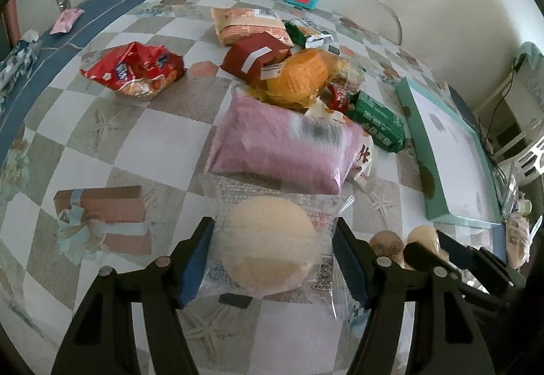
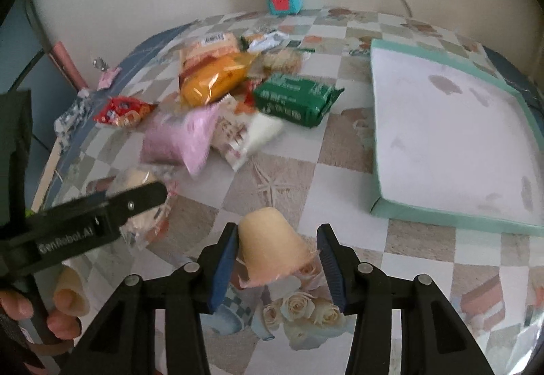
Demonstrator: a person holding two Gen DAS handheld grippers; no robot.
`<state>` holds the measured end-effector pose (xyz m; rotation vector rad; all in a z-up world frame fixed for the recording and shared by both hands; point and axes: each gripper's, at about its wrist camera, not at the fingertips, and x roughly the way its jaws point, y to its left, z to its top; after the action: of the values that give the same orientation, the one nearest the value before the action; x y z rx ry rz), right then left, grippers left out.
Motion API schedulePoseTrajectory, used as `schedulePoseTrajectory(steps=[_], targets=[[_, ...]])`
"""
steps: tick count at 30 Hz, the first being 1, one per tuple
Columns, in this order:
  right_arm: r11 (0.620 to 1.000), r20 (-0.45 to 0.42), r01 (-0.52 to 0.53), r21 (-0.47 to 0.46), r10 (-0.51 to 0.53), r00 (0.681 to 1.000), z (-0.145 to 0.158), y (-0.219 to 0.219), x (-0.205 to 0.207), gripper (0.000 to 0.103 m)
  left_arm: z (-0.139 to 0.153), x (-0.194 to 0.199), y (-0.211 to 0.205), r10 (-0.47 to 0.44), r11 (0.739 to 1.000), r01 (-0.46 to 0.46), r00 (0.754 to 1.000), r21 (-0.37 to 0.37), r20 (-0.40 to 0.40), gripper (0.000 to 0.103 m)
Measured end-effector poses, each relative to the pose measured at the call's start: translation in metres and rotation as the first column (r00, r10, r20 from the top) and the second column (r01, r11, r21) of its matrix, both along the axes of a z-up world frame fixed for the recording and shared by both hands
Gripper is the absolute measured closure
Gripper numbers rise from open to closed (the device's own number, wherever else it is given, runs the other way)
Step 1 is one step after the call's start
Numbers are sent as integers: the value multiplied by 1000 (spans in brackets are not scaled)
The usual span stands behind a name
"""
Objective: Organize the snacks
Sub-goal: 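Lift the bun with the left tool while the right tool carries the cup cake toward the tray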
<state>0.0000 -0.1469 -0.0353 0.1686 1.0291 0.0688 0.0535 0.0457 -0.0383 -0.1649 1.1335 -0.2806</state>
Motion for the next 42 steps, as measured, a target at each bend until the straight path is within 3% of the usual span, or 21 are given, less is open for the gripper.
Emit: schedulePoseTrajectory(steps=[2,17,30,42], targets=[[1000,-4,10,8,-10,1000,3,1,-1,69,2,-1,4,6,1000,-6,1000,-11,-4,34],[998,-19,28,48,-27,999,0,-2,-8,70,21,-11,26,54,999,-54,998,-2,31,34],[998,-15,43,52,-42,999,3,-5,-14,70,20,-9,45,84,995,-83,996,-49,25,34],[995,44,75,69,-78,996,36,-14,-15,70,49,-14,53,92,994,-86,991,-66,101,34]])
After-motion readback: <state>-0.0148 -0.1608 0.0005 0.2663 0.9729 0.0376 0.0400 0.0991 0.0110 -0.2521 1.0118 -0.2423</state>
